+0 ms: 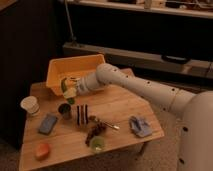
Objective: Place pepper in metal cup
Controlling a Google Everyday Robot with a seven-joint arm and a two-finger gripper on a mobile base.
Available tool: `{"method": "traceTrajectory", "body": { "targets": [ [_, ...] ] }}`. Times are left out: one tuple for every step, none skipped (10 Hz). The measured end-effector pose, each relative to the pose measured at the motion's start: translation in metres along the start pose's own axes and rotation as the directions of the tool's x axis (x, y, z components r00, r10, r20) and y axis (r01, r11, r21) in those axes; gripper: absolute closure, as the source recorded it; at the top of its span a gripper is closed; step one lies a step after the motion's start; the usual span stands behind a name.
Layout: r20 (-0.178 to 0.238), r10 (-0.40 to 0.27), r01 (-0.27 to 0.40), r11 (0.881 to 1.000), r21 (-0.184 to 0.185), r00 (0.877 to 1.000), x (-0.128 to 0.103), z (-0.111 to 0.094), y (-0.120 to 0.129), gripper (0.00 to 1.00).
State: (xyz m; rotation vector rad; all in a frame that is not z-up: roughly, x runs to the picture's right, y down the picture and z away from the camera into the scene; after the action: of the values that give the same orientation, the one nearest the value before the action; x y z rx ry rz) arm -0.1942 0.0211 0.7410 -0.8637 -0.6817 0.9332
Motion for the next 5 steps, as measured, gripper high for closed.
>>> {"method": "traceTrajectory", "body": {
  "targets": [
    [-0.003,-0.012,0.012,1.000,-0.004,1.000,0.000,0.005,0.001,0.82],
    [-0.004,-0.024,0.024,1.000,-0.008,1.000,0.001,0.010,0.002,0.82],
    [-0.004,-0.043,0.043,0.999,-0.013,0.999,0.002,0.017,0.001,0.82],
    [-0.003,-0.054,0.054,0.998,-0.014,0.999,0.003,0.020,0.000,0.82],
    [-0.003,-0.065,0.065,0.998,-0.015,0.998,0.005,0.023,-0.002,0.82]
  ]
}}
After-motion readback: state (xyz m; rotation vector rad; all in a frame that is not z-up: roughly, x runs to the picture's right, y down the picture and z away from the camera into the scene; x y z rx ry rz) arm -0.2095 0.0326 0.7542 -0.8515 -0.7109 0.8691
